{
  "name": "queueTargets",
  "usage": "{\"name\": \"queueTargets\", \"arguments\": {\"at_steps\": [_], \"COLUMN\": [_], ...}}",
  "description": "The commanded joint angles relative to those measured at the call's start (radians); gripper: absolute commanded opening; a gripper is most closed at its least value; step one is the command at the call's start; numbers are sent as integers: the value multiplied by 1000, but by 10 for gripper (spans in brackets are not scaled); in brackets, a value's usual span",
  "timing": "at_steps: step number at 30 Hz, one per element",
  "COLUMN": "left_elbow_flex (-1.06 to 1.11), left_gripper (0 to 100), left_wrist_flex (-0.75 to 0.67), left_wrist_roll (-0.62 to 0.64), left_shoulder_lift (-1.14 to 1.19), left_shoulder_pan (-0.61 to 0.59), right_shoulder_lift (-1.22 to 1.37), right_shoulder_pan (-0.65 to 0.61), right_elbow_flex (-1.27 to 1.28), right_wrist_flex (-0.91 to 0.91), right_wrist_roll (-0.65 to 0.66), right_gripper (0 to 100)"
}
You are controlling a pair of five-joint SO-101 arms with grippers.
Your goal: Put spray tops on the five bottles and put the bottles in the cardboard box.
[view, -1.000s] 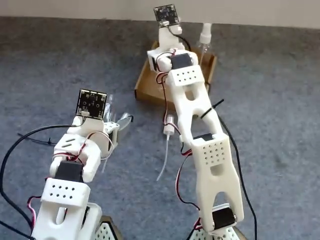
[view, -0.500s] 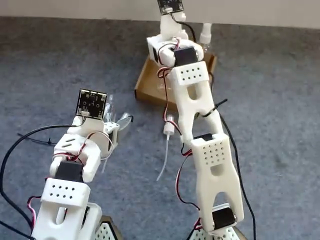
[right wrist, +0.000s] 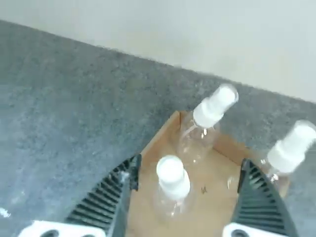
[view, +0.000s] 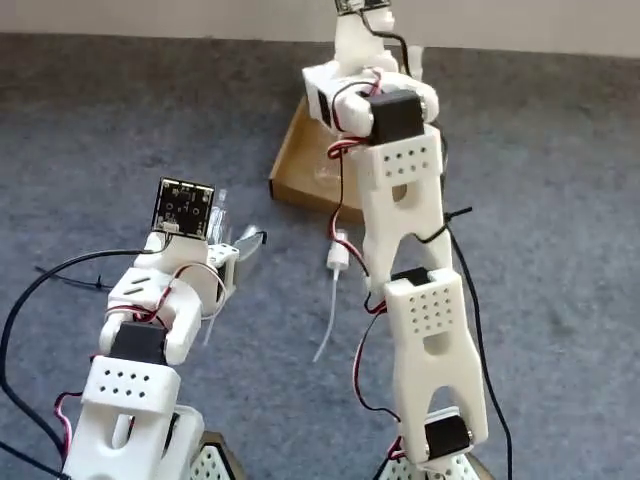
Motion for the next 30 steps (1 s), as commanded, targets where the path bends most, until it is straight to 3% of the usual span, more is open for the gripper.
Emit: {"name": "queueTargets", "arguments": {"at_steps": [1, 5, 11, 25, 30], "left_elbow_flex": [-5, -5, -4, -4, -4], "left_gripper": [294, 294, 294, 294, 294], "left_wrist_flex": [-8, -6, -8, -9, -9], "left_wrist_roll": [-6, -6, -6, -6, -6], "left_shoulder_lift": [-2, -2, -1, -1, -1], "left_shoulder_pan": [-10, -10, -7, -7, -7], "right_shoulder_lift": [-65, -65, -68, -70, -202], "right_shoulder_pan": [-4, 25, 35, 50, 51], "right_elbow_flex": [-150, -143, -142, -125, 226], "right_wrist_flex": [153, 183, 185, 188, 186], "right_wrist_roll": [-3, -11, -11, -3, 75], "right_gripper": [251, 219, 71, 70, 70]}}
